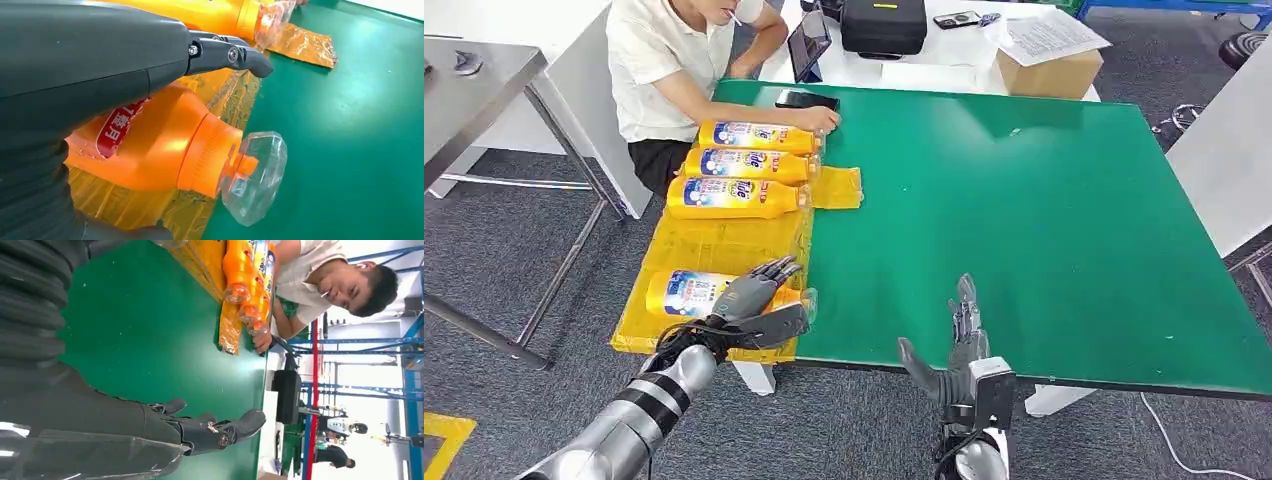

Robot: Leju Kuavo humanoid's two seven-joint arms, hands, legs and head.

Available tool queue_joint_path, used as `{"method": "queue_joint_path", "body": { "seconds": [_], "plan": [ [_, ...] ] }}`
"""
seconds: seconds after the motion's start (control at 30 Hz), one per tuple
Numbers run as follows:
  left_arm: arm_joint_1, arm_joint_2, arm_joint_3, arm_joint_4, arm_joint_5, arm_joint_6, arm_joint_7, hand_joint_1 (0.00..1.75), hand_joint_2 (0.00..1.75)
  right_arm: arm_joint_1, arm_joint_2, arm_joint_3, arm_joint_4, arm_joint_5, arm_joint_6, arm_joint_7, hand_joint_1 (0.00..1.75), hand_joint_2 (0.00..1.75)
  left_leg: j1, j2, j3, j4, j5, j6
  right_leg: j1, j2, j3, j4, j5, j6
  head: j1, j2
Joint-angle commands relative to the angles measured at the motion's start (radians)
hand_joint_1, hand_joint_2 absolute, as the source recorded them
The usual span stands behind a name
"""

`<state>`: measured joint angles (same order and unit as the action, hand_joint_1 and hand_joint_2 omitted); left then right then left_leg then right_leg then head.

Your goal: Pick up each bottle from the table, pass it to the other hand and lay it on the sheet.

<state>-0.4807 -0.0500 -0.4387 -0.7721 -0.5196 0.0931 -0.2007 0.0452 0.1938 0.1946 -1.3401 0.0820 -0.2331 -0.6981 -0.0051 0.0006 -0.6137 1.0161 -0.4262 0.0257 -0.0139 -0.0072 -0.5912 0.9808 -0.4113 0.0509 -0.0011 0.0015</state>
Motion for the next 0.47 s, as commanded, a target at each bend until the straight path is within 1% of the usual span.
{"method": "queue_joint_path", "body": {
  "seconds": [0.03,0.17,0.2,0.27,0.37,0.4,0.43,0.47],
  "plan": [
    [-0.025,-0.016,0.018,0.106,0.013,-0.013,-0.007,0.00,1.75,-0.042,0.000,-0.035,0.080,-0.011,0.009,0.000,0.00,1.75,0.001,0.001,0.003,-0.001,-0.001,-0.002,0.001,0.001,0.003,-0.001,0.000,-0.002,0.000,0.000],
    [-0.019,-0.024,0.026,0.107,0.016,0.010,-0.042,0.00,1.75,-0.050,0.004,-0.038,0.090,-0.014,0.011,0.000,0.00,1.75,0.001,0.001,0.004,-0.001,-0.001,-0.001,0.001,0.002,0.003,-0.001,0.000,-0.001,0.000,0.000],
    [-0.011,-0.026,0.026,0.091,0.011,0.028,-0.055,0.00,1.75,-0.049,0.003,-0.039,0.091,-0.015,0.012,0.000,0.00,1.75,0.001,0.001,0.003,-0.001,-0.001,-0.001,0.000,0.001,0.002,-0.001,0.000,-0.001,0.000,0.000],
    [0.035,-0.035,0.043,-0.006,0.024,0.076,-0.106,0.00,1.75,-0.039,0.002,-0.040,0.080,-0.017,-0.001,0.000,0.00,1.75,0.001,0.001,0.004,-0.001,-0.001,-0.001,0.001,0.002,0.004,-0.001,-0.001,-0.001,0.000,0.000],
    [0.156,-0.057,0.069,-0.270,0.119,0.121,-0.232,0.00,1.75,-0.020,-0.004,-0.029,0.054,-0.017,-0.020,0.000,0.00,1.75,0.001,0.001,0.002,-0.001,-0.001,-0.001,0.000,0.001,0.002,-0.001,-0.001,-0.001,0.000,0.000],
    [0.213,-0.077,0.074,-0.384,0.164,0.153,-0.296,0.00,1.75,-0.011,-0.004,-0.025,0.043,-0.017,-0.027,0.000,0.00,1.75,0.000,0.000,0.001,0.000,-0.001,-0.001,0.000,0.001,0.001,0.000,-0.001,-0.001,0.000,0.000],
    [0.266,-0.089,0.063,-0.502,0.238,0.136,-0.323,0.00,1.75,-0.005,-0.003,-0.020,0.040,-0.017,-0.031,0.000,0.00,1.75,0.001,0.001,0.002,0.000,-0.002,-0.001,0.001,0.001,0.002,0.000,-0.002,-0.001,0.000,0.000],
    [0.297,-0.096,0.047,-0.571,0.288,0.130,-0.329,0.00,1.75,0.000,-0.002,-0.017,0.037,-0.017,-0.044,0.000,0.00,1.75,0.000,0.000,0.001,0.000,-0.002,-0.001,0.000,0.001,0.001,0.000,-0.002,-0.001,0.000,0.000]
  ]
}}
